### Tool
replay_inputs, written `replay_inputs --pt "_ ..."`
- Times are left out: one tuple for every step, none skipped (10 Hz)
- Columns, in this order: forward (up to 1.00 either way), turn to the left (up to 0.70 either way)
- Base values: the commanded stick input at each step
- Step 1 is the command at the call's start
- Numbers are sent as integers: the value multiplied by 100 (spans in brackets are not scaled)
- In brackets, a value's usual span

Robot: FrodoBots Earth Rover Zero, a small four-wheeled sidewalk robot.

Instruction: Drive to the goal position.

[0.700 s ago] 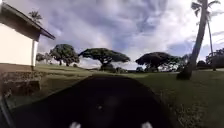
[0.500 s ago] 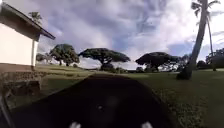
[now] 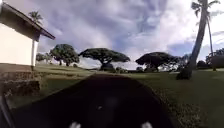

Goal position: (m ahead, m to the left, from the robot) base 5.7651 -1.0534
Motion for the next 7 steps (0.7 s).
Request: replay_inputs --pt "70 27" --pt "70 27" --pt "70 27" --pt "70 4" --pt "70 0" --pt "70 0" --pt "70 0"
